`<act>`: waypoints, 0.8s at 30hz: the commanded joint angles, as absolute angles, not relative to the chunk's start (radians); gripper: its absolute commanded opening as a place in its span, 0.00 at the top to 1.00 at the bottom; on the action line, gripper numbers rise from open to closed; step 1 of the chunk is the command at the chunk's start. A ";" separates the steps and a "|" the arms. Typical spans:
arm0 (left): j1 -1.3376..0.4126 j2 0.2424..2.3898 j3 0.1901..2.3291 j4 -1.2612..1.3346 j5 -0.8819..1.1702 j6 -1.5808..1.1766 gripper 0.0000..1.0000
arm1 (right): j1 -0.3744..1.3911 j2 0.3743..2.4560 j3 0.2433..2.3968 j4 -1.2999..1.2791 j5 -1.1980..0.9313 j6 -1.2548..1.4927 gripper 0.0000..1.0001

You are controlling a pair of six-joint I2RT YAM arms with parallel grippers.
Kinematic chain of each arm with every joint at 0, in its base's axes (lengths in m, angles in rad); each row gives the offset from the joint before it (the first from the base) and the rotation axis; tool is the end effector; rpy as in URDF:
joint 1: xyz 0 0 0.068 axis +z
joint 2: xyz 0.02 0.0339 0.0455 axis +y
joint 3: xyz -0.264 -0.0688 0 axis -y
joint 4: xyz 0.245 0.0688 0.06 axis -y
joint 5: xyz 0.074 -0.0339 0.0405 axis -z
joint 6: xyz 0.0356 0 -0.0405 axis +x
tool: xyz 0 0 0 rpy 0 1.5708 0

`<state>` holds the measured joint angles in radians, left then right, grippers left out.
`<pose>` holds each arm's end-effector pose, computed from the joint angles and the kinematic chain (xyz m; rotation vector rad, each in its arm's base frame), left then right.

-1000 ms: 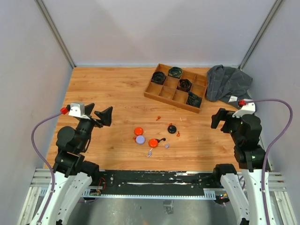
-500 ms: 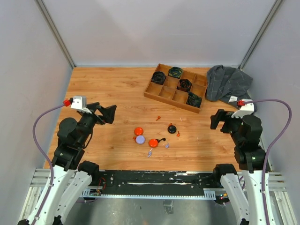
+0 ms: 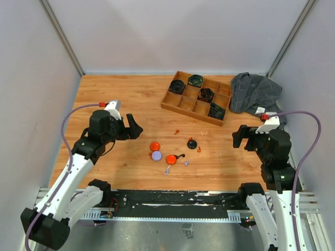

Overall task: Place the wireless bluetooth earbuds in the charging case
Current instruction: Pick up the charging case at the center of the board.

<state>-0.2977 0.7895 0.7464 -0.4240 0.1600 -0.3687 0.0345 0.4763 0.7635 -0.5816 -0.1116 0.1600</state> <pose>0.1694 -0.0579 0.3012 0.0288 2.0810 -0.5760 0.1078 0.0077 0.3297 0.0399 1.8697 0.2385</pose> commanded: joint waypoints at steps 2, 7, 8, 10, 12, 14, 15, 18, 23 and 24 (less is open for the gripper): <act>-0.360 0.907 0.750 -0.460 0.157 -0.438 0.09 | 0.035 0.457 0.719 -0.575 -0.158 0.172 0.02; -0.460 1.013 0.746 -0.445 -0.001 -0.548 0.09 | 0.037 0.460 0.716 -0.569 -0.171 0.172 0.01; -0.482 1.028 0.746 -0.439 -0.041 -0.573 0.08 | 0.037 0.458 0.715 -0.568 -0.172 0.173 0.02; -0.526 1.074 0.751 -0.431 -0.113 -0.617 0.09 | 0.038 0.453 0.712 -0.566 -0.169 0.173 0.01; -0.568 1.133 0.771 -0.434 -0.203 -0.650 0.08 | 0.042 0.450 0.710 -0.565 -0.166 0.174 0.01; -0.613 1.192 0.797 -0.442 -0.277 -0.686 0.08 | 0.050 0.449 0.709 -0.562 -0.160 0.176 0.01; -0.637 1.220 0.809 -0.443 -0.310 -0.707 0.08 | 0.055 0.450 0.707 -0.563 -0.159 0.177 0.01; -0.707 1.310 0.843 -0.443 -0.382 -0.753 0.08 | 0.069 0.447 0.706 -0.561 -0.152 0.176 0.01; -0.758 1.439 0.903 -0.443 -0.433 -0.793 0.07 | 0.097 0.441 0.705 -0.561 -0.130 0.179 0.01; -0.765 1.460 0.911 -0.441 -0.443 -0.796 0.07 | 0.102 0.441 0.704 -0.561 -0.127 0.179 0.01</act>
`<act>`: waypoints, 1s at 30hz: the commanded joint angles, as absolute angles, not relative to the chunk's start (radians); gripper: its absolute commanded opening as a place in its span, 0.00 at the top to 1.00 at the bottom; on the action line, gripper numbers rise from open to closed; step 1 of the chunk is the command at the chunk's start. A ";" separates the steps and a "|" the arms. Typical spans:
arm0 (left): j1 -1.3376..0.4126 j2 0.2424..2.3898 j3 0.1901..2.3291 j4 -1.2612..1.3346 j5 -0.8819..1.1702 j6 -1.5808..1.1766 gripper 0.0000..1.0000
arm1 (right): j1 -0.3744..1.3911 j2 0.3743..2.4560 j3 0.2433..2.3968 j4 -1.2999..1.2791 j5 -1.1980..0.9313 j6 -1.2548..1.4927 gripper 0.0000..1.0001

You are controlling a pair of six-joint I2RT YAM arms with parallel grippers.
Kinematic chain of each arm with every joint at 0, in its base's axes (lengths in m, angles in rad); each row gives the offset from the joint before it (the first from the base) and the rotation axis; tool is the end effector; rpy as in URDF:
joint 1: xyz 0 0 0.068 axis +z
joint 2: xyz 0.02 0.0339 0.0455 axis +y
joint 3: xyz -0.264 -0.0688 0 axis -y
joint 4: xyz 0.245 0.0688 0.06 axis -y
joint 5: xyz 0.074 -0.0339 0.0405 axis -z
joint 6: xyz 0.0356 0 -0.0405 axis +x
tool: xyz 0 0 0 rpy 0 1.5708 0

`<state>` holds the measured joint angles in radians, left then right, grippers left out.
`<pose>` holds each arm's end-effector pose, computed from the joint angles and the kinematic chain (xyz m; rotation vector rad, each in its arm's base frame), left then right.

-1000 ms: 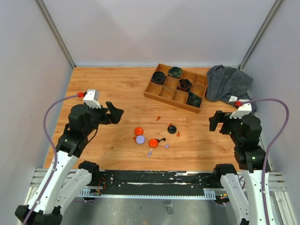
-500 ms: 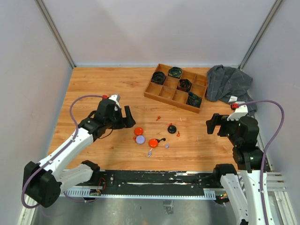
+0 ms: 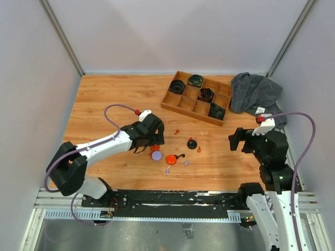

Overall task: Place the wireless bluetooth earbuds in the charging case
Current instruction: Pick up the charging case at the center of the board.

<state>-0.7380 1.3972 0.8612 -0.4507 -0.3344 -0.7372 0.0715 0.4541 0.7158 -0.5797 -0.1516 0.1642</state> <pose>0.2113 -0.1764 0.2102 -0.1251 2.4853 -0.1921 0.1069 0.0130 0.3165 -0.0162 1.8963 0.3039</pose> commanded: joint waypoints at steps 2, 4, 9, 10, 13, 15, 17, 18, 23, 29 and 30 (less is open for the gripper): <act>-0.775 1.496 0.928 -0.437 -0.460 -0.801 0.07 | 0.112 0.438 0.705 -0.561 -0.123 0.179 0.02; -0.782 1.532 0.942 -0.436 -0.462 -0.809 0.08 | 0.122 0.435 0.705 -0.561 -0.116 0.178 0.02; -0.799 1.596 0.950 -0.434 -0.458 -0.829 0.15 | 0.144 0.429 0.704 -0.564 -0.094 0.178 0.01; -0.799 1.603 0.948 -0.433 -0.456 -0.832 0.16 | 0.148 0.428 0.704 -0.564 -0.092 0.178 0.01; -0.801 1.622 0.944 -0.422 -0.448 -0.835 0.22 | 0.158 0.424 0.705 -0.565 -0.090 0.176 0.01; -0.801 1.635 0.942 -0.412 -0.435 -0.830 0.26 | 0.163 0.423 0.706 -0.564 -0.088 0.176 0.02; -0.801 1.652 0.944 -0.409 -0.423 -0.829 0.29 | 0.165 0.421 0.706 -0.565 -0.085 0.176 0.02; -0.801 1.659 0.945 -0.409 -0.417 -0.829 0.30 | 0.167 0.422 0.706 -0.564 -0.084 0.176 0.01; -0.801 1.676 0.933 -0.407 -0.409 -0.833 0.35 | 0.172 0.422 0.707 -0.563 -0.083 0.175 0.02; -0.801 1.686 0.934 -0.394 -0.418 -0.805 0.41 | 0.174 0.425 0.709 -0.559 -0.086 0.175 0.01; -0.801 1.687 0.935 -0.390 -0.422 -0.796 0.43 | 0.173 0.427 0.708 -0.558 -0.086 0.175 0.01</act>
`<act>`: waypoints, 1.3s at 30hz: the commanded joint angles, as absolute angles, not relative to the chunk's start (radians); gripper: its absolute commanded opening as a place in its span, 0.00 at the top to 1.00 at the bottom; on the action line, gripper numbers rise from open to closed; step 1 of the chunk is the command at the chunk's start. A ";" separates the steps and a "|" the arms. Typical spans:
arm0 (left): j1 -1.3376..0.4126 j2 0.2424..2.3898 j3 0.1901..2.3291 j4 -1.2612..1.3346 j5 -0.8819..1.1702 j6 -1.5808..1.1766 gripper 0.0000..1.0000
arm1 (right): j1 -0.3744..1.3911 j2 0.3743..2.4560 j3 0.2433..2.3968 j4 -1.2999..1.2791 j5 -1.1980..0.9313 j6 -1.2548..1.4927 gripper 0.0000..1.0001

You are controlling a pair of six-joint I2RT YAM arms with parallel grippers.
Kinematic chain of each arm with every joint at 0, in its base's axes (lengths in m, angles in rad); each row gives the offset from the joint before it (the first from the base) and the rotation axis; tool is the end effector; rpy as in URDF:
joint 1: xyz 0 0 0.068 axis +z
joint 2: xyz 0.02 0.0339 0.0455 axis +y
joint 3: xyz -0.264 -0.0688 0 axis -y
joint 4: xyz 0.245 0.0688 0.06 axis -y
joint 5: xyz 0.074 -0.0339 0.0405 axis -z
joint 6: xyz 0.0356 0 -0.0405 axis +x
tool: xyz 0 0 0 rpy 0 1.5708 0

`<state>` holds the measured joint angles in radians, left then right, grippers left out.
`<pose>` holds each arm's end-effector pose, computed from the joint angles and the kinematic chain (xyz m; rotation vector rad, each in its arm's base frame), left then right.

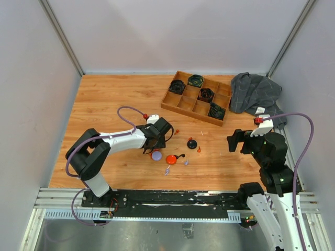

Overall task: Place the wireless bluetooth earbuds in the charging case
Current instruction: Pick up the charging case at the center of the board, then adjust the charging case.

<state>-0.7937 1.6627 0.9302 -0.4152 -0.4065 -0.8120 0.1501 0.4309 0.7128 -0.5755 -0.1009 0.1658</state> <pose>0.2276 -0.2114 0.1599 -0.1368 2.5601 -0.0290 0.1018 0.0190 0.3179 -0.0555 1.8737 0.3121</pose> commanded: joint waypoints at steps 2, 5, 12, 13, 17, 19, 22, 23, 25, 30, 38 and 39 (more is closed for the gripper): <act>-0.801 1.683 0.931 -0.372 -0.429 -0.769 0.45 | 0.174 0.431 0.711 -0.552 -0.092 0.173 0.01; -0.801 1.666 0.928 -0.347 -0.452 -0.695 0.47 | 0.174 0.441 0.702 -0.524 -0.125 0.166 0.01; -0.801 1.578 0.890 -0.173 -0.440 -0.438 0.49 | 0.174 0.520 0.722 -0.494 -0.233 0.150 0.01; -0.801 1.562 0.880 -0.138 -0.420 -0.395 0.49 | 0.174 0.544 0.735 -0.497 -0.242 0.153 0.02; -0.806 1.477 0.820 0.017 -0.341 -0.214 0.51 | 0.174 0.614 0.788 -0.497 -0.310 0.157 0.01; -0.815 1.426 0.783 0.097 -0.310 -0.130 0.51 | 0.174 0.653 0.812 -0.498 -0.363 0.155 0.02; -0.823 1.353 0.732 0.201 -0.247 -0.022 0.51 | 0.174 0.715 0.846 -0.498 -0.442 0.155 0.01; -0.826 1.333 0.716 0.232 -0.231 0.011 0.51 | 0.173 0.736 0.858 -0.499 -0.464 0.156 0.01; -0.835 1.295 0.691 0.281 -0.201 0.075 0.51 | 0.174 0.775 0.880 -0.496 -0.507 0.164 0.01; -0.863 1.222 0.653 0.383 -0.076 0.244 0.56 | 0.176 0.887 0.927 -0.464 -0.647 0.202 0.02; -0.934 1.159 0.583 0.535 0.043 0.543 0.56 | 0.288 1.033 1.001 -0.385 -0.718 0.238 0.01; -0.941 1.156 0.578 0.545 0.055 0.571 0.55 | 0.307 1.047 1.007 -0.370 -0.719 0.242 0.01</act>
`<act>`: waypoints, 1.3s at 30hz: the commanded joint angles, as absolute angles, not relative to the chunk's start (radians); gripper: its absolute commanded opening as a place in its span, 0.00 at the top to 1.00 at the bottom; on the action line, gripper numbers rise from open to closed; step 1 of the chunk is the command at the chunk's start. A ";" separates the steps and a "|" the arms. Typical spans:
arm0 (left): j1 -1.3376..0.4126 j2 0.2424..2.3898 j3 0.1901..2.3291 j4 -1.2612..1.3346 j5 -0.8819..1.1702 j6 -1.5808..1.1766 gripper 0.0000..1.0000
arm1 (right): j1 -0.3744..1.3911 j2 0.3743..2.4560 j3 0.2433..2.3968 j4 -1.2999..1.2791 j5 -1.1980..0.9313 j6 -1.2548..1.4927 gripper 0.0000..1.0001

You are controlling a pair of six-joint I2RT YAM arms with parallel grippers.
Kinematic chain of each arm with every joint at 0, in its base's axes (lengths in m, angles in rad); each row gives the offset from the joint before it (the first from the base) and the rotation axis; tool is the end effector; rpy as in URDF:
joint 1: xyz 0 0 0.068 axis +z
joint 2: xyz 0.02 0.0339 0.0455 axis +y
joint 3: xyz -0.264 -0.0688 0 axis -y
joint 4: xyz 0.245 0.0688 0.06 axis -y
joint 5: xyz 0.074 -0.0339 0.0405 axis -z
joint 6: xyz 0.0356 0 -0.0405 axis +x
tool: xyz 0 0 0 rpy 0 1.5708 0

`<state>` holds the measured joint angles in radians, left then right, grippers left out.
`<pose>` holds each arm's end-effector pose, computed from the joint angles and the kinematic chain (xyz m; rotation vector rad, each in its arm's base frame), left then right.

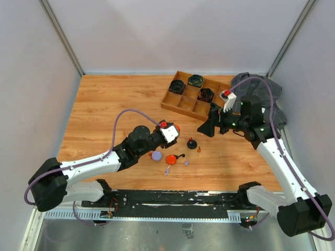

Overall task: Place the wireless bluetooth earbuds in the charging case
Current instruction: Adjust the charging case.

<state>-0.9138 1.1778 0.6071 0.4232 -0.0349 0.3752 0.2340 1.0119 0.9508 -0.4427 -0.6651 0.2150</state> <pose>0.1634 -0.2098 0.2594 1.0197 1.4002 -0.3682 0.2065 0.0718 0.3330 -0.4383 2.0490 0.9612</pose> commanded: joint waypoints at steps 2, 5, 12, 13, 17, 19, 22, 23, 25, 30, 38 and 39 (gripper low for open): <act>-0.954 1.156 0.576 0.556 0.069 0.613 0.54 | 0.351 1.075 1.021 -0.340 -0.722 0.258 0.00; -0.970 1.157 0.584 0.557 0.081 0.663 0.52 | 0.405 1.119 1.048 -0.319 -0.721 0.267 0.02; -0.989 1.156 0.590 0.554 0.090 0.714 0.50 | 0.484 1.216 1.105 -0.326 -0.739 0.258 0.11; -0.991 1.154 0.590 0.554 0.091 0.716 0.50 | 0.493 1.224 1.108 -0.326 -0.743 0.256 0.13; -0.992 1.147 0.591 0.556 0.094 0.719 0.50 | 0.514 1.249 1.124 -0.336 -0.751 0.245 0.19; -0.994 1.145 0.593 0.556 0.094 0.718 0.50 | 0.520 1.262 1.132 -0.348 -0.758 0.242 0.24; -0.995 1.145 0.592 0.563 0.101 0.716 0.50 | 0.526 1.280 1.146 -0.365 -0.768 0.234 0.29; -0.995 1.145 0.591 0.565 0.102 0.715 0.50 | 0.529 1.283 1.148 -0.367 -0.769 0.233 0.31; -0.996 1.145 0.589 0.570 0.104 0.714 0.50 | 0.533 1.293 1.153 -0.371 -0.772 0.229 0.35; -0.997 1.137 0.585 0.572 0.103 0.711 0.50 | 0.546 1.316 1.169 -0.389 -0.777 0.217 0.47; -0.997 1.122 0.570 0.580 0.089 0.697 0.39 | 0.551 1.318 1.189 -0.411 -0.772 0.192 0.74; -0.998 1.119 0.566 0.579 0.086 0.691 0.36 | 0.551 1.314 1.190 -0.411 -0.772 0.189 0.78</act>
